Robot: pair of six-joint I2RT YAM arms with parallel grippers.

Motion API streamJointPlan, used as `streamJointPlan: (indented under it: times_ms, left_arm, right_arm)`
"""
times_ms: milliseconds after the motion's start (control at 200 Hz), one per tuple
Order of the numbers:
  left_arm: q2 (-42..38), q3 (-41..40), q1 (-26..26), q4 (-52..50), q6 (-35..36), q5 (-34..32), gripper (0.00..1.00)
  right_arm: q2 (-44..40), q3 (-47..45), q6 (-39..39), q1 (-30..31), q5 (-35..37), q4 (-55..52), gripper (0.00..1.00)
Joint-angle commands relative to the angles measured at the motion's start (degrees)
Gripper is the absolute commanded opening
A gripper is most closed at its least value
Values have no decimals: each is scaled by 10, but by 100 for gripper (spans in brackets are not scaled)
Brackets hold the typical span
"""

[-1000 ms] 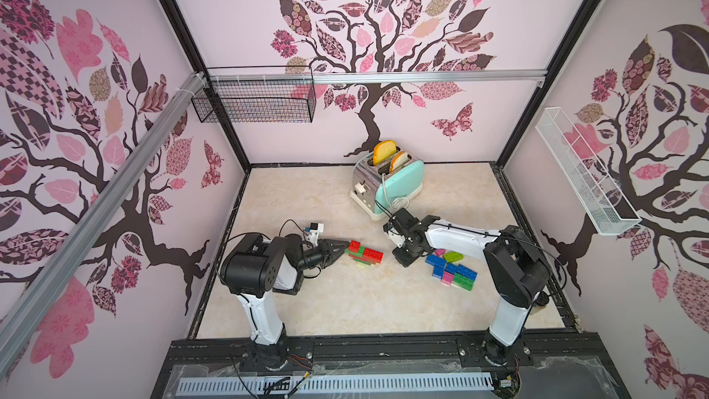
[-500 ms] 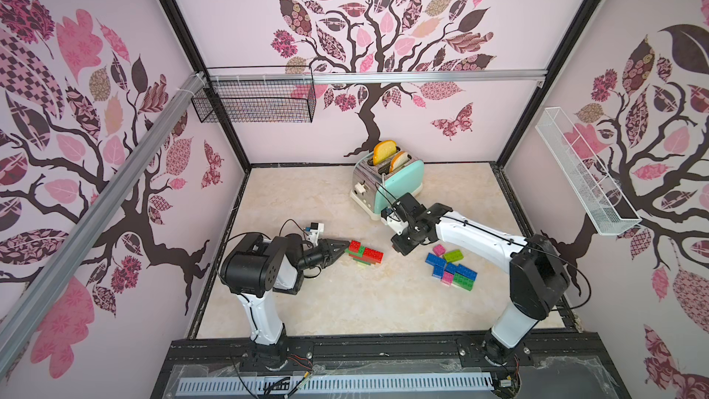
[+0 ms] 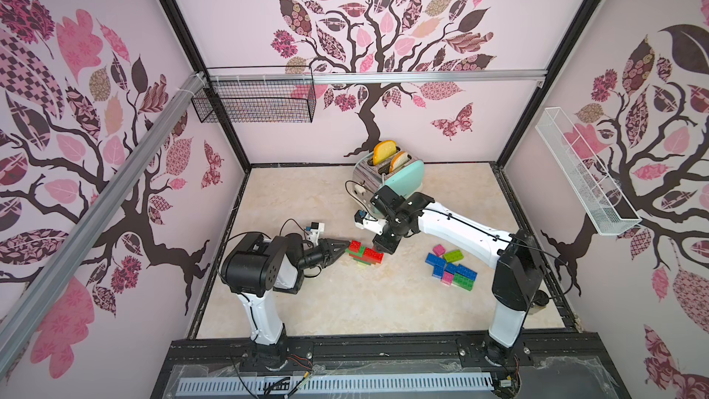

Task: Assemble a heart with lego
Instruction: Assemble the lego brick with the lego brick.

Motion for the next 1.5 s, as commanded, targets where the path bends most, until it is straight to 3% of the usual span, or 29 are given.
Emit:
streamJointPlan:
  times_ms: [0, 765, 1496]
  left_arm:
    - [9, 2, -5, -4, 17, 4, 13]
    - [9, 3, -7, -5, 17, 4, 13]
    - [9, 3, -7, -5, 14, 3, 13]
  right_arm:
    - [19, 40, -30, 7, 2, -42, 23]
    - [67, 32, -44, 22, 44, 2, 23]
    - [61, -4, -40, 38, 31, -10, 23]
